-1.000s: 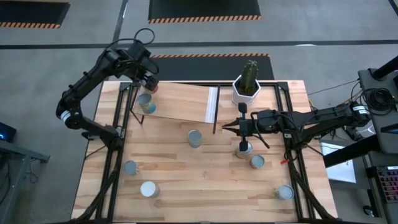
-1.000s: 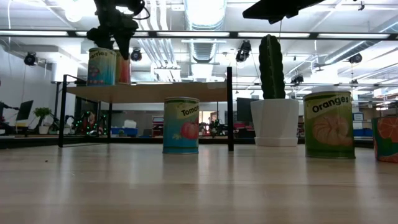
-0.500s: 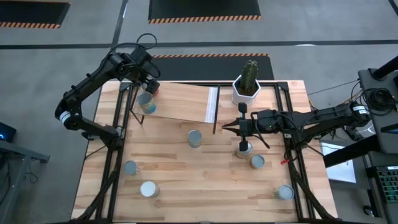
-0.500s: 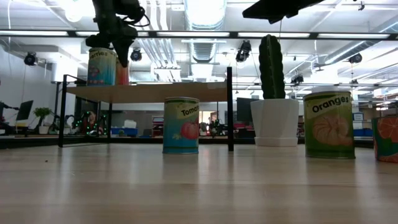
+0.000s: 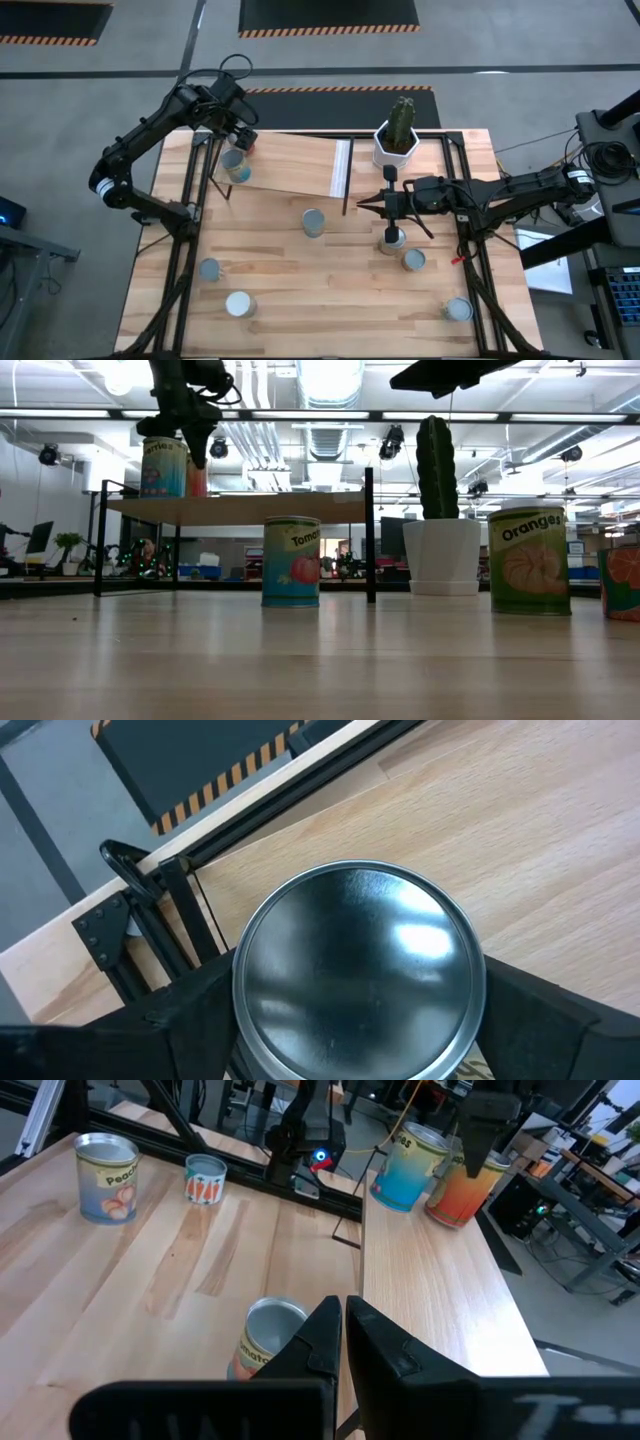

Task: Pick and place cans onto a shelf
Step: Put the canned pineapple on the shelf

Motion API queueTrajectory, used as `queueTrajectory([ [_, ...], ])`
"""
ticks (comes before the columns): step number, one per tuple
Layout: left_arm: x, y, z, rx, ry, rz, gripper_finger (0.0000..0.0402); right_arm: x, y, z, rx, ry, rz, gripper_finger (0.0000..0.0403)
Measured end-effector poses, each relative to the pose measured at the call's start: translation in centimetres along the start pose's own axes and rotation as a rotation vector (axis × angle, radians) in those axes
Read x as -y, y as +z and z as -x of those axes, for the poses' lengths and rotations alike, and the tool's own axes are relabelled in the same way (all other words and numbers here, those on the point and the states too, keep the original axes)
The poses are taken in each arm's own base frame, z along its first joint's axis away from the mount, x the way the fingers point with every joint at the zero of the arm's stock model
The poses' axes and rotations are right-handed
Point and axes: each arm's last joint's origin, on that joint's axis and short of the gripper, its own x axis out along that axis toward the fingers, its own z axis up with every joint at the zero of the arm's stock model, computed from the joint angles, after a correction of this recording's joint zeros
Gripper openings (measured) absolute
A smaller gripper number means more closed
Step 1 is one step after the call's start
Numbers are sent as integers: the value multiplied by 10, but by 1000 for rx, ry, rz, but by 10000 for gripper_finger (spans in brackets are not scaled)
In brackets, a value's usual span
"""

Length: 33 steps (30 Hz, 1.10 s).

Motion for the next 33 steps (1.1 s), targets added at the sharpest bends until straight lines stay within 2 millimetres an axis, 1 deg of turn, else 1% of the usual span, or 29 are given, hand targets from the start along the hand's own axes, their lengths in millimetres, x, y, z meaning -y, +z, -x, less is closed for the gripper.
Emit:
queueTrajectory([
  [33,1,1,-4,-15,3,20,320,0,0,0,-1,0,2,9],
])
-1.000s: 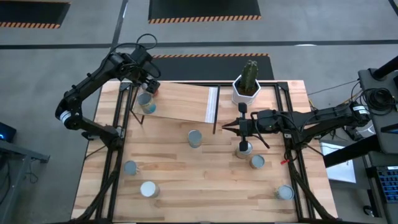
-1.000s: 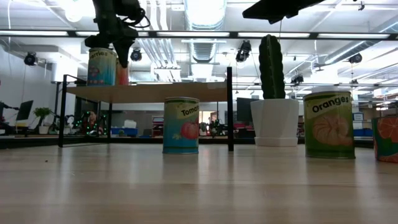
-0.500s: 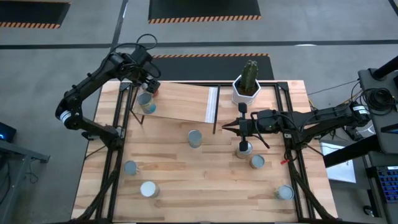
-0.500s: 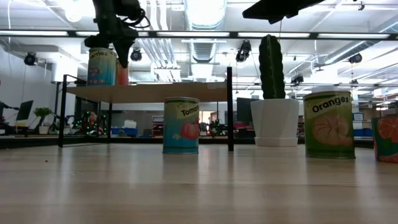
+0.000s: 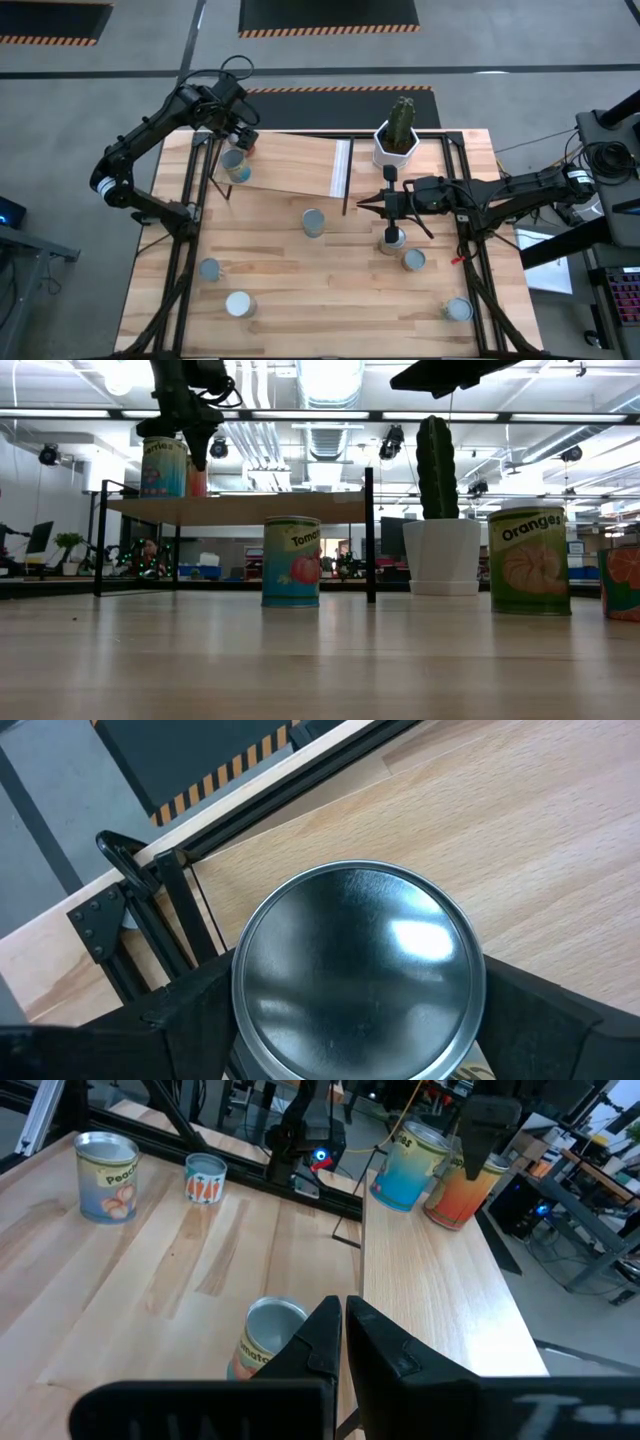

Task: Pick and place cans onto a shelf
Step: Put the canned pineapple on the shelf

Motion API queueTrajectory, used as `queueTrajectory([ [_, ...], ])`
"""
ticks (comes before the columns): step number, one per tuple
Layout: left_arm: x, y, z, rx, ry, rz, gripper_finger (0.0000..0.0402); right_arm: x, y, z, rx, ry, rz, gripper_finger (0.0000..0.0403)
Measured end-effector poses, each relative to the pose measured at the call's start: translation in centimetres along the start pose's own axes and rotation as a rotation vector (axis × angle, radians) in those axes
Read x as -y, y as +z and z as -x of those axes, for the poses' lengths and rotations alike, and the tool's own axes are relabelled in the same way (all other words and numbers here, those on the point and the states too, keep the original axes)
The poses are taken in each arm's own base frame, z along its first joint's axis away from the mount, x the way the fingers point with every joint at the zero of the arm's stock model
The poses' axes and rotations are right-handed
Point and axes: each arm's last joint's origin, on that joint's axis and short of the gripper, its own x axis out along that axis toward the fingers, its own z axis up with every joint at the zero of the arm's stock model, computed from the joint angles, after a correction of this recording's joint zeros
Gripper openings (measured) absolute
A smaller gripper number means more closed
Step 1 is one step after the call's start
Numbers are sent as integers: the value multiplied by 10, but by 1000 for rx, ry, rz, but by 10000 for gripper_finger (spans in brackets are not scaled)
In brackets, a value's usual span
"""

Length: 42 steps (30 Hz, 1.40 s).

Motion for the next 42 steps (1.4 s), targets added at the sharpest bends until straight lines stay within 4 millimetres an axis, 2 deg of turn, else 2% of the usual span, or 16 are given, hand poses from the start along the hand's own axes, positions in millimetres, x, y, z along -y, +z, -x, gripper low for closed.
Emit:
queueTrajectory([
  [28,1,-1,0,-14,-24,7,321,0,0,0,-2,1,0,9],
  [38,0,-1,0,-13,-24,2,355,0,0,0,-3,1,1,9],
  [42,-1,-2,11,-28,-21,-42,363,0,0,0,-3,1,1,9],
])
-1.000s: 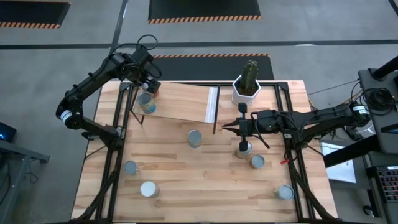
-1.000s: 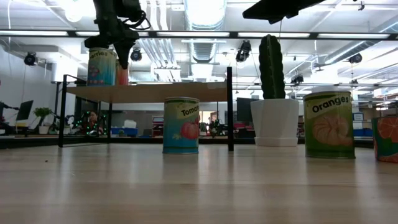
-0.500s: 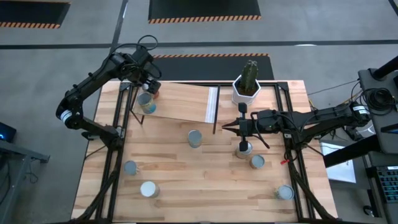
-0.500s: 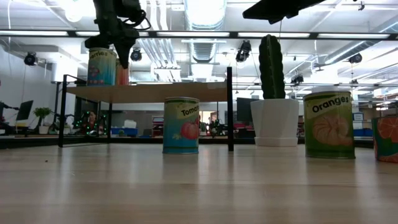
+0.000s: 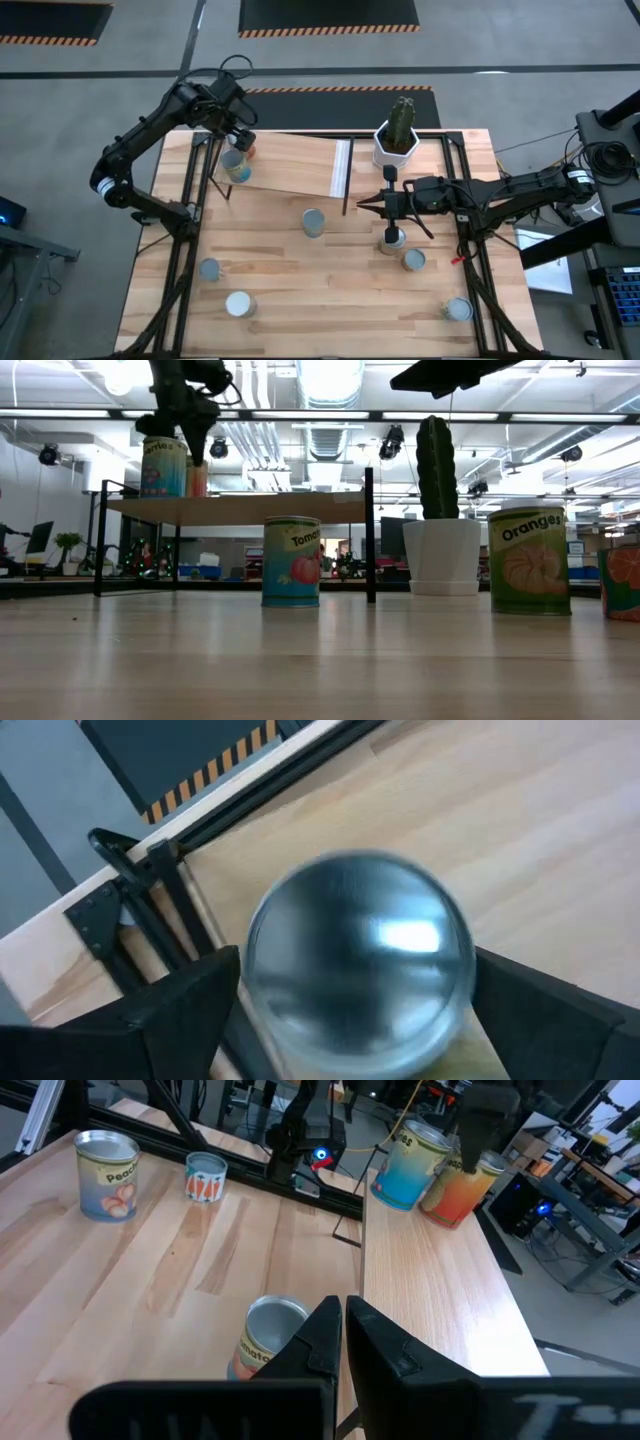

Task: Pick and place cans onto a shelf
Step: Put the canned pineapple on the shelf, then put the large canned oranges on the shelf

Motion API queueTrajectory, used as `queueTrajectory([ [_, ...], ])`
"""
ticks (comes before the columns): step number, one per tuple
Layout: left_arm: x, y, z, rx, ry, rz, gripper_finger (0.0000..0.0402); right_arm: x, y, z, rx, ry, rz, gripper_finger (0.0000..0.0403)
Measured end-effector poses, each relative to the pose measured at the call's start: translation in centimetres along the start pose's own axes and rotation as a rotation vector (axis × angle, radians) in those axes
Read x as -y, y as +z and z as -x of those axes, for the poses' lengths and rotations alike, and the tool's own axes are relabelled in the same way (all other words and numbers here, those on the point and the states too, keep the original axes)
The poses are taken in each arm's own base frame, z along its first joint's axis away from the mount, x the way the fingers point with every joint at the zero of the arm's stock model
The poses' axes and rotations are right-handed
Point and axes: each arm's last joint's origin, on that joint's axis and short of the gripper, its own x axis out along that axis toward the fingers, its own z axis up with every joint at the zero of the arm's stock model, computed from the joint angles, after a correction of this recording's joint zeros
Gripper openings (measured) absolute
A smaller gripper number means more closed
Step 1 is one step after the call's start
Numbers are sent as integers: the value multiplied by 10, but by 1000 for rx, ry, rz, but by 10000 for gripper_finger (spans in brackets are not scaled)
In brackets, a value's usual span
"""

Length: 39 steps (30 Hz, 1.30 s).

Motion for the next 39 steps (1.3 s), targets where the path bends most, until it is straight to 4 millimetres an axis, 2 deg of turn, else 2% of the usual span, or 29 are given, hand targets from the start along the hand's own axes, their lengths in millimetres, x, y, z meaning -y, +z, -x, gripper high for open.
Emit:
queueTrajectory([
  [4,-2,0,22,18,-3,-17,363,0,0,0,0,0,0,9],
  [9,-4,5,53,138,-21,-52,360,0,0,0,0,0,0,9],
  [12,-1,5,60,173,-29,-109,344,0,0,0,0,0,0,9],
  [16,5,1,55,167,-38,-153,280,0,0,0,0,0,0,9],
  [22,19,-8,67,240,-84,-208,125,0,0,0,0,0,0,9],
  [25,34,-16,79,301,-145,-208,46,0,0,0,0,0,0,9],
  [27,50,-26,91,378,-225,-227,12,0,0,0,0,0,0,9],
  [30,79,-44,103,491,-362,-291,21,0,0,0,0,0,-3,9],
  [33,110,-70,106,560,-466,-387,38,0,0,0,4,-2,-15,9],
  [39,163,-130,91,647,-504,-514,42,2,6,1,28,-8,-72,9],
])
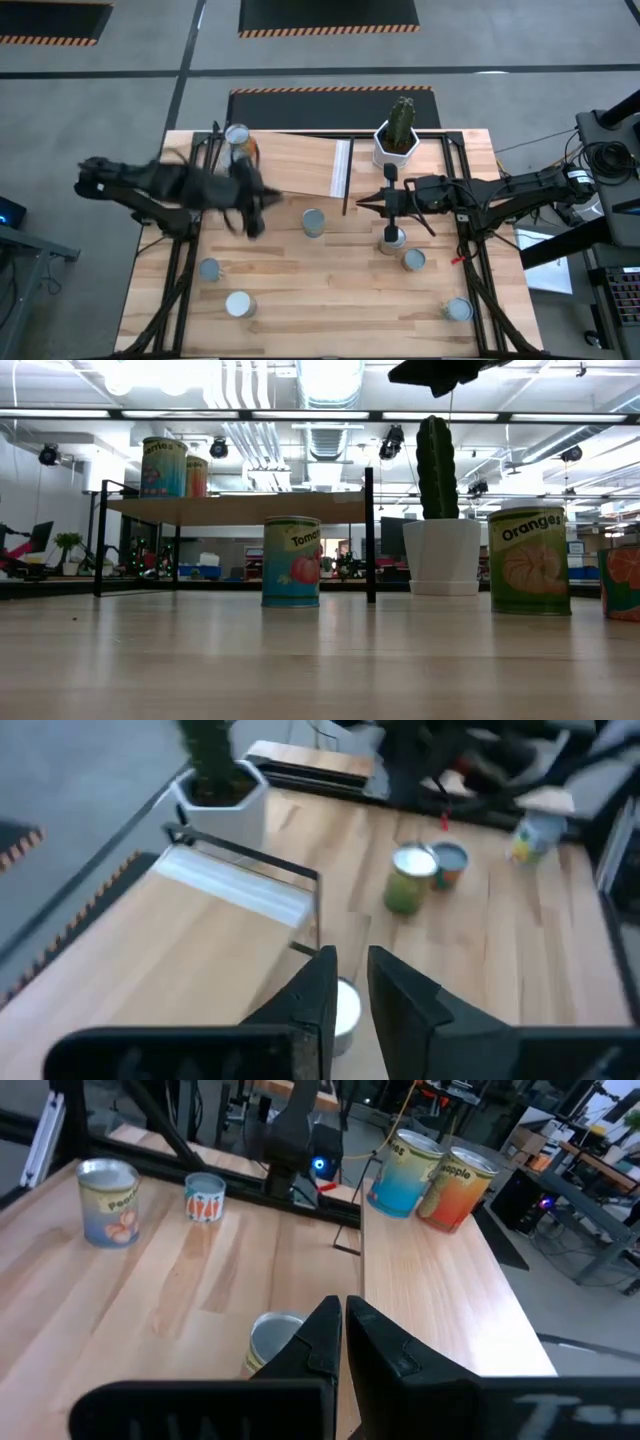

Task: Pick and place cans onto a shelf
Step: Put the large canned oranges on the shelf

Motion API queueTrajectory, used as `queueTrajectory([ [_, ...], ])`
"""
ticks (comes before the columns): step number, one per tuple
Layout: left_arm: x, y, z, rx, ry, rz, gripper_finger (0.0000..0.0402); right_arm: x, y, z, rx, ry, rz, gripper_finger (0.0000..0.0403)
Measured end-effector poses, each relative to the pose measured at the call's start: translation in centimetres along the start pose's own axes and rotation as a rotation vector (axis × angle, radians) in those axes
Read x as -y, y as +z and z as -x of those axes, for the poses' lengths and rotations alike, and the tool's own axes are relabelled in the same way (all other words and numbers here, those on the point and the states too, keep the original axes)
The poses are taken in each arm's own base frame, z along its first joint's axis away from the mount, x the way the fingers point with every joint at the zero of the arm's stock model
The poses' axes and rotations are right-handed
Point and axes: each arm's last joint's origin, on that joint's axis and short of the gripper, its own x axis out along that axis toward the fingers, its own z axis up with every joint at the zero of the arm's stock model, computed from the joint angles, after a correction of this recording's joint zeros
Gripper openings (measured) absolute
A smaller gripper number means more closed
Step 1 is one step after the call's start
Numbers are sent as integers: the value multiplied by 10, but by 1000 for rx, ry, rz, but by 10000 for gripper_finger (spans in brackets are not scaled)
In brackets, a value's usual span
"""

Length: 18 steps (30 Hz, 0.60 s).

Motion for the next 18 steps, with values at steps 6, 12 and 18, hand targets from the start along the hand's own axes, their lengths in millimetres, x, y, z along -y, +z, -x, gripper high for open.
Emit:
queueTrajectory([
  [6,51,-49,-16,-13,-50,-124,42,-7,4,-8,-12,28,-33,9],
  [12,76,-89,-34,-59,-100,-234,42,-31,14,-20,-71,123,-58,9],
  [18,83,-105,-51,-90,-86,-261,42,-50,21,-28,-356,190,-181,9],
])
